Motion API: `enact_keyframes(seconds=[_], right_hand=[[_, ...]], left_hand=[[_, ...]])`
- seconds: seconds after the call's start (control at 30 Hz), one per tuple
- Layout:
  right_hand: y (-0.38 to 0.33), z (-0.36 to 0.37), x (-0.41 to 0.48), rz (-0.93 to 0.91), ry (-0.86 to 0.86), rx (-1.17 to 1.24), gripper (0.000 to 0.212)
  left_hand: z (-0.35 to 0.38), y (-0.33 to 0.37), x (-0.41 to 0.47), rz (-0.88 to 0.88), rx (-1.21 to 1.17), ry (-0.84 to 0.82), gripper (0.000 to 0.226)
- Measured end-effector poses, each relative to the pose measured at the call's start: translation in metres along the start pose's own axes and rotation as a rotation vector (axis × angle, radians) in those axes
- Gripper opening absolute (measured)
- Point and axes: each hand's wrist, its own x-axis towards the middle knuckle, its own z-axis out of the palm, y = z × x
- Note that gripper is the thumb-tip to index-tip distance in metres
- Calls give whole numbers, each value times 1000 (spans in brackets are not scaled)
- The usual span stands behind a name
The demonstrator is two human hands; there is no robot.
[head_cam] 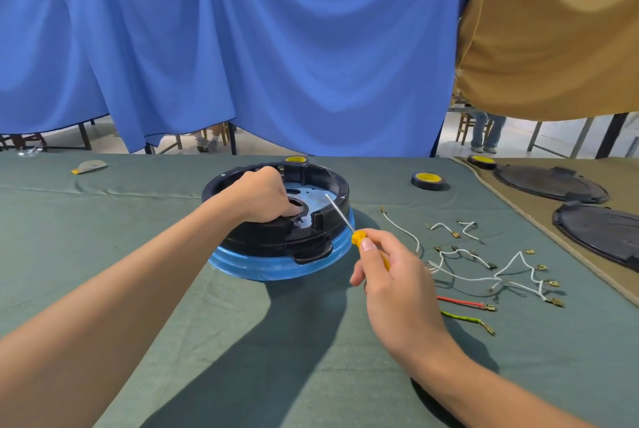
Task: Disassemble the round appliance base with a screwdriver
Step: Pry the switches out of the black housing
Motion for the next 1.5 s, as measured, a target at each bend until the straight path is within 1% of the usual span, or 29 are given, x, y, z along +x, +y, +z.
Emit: enact_keyframes(seconds=[0.07, 0.13, 0.2, 0.27, 0.33, 0.4, 0.47, 0.53, 0.6, 0.7, 0.8, 0.97, 1.07, 1.27, 1.5], right_hand=[[-2, -1, 2, 22, 13, 41, 20], [-4, -4, 10, 51, 62, 95, 21], [-4, -11, 20, 79, 145, 151, 22], [-2, -21, 31, 100, 242, 188, 22], [3, -33, 40, 112, 324, 187, 21], [9, -43, 47, 115, 389, 174, 21], [13, -51, 51, 102, 429, 158, 21], [14, -55, 53, 75, 447, 134, 21], [16, -55, 53, 52, 443, 84, 21], [16, -54, 52, 26, 422, 38, 20], [15, -53, 50, 3, 407, 21, 21], [14, -50, 47, -31, 378, 8, 20], [13, -48, 45, -49, 363, -16, 19], [14, -46, 43, -51, 341, -24, 19], [15, -46, 43, -60, 349, -33, 18]], left_hand=[[2, 3, -1, 22, -8, 37, 31], [4, 8, -5, 68, -58, 153, 24], [7, 19, -12, 175, -134, 281, 22], [11, 35, -20, 305, -152, 328, 20], [17, 51, -26, 425, 13, 366, 20], [26, 62, -29, 508, 180, 405, 20], [33, 68, -31, 584, 201, 431, 22], [41, 72, -33, 630, 154, 406, 29], [51, 76, -35, 664, 150, 327, 36], [68, 78, -34, 713, 294, 281, 28], [78, 77, -30, 675, 337, 240, 24], [81, 81, -24, 587, 342, 111, 32], [79, 81, -25, 619, 346, 30, 34], [73, 72, -25, 620, 348, 30, 19], [74, 73, -32, 613, 249, -13, 16]])
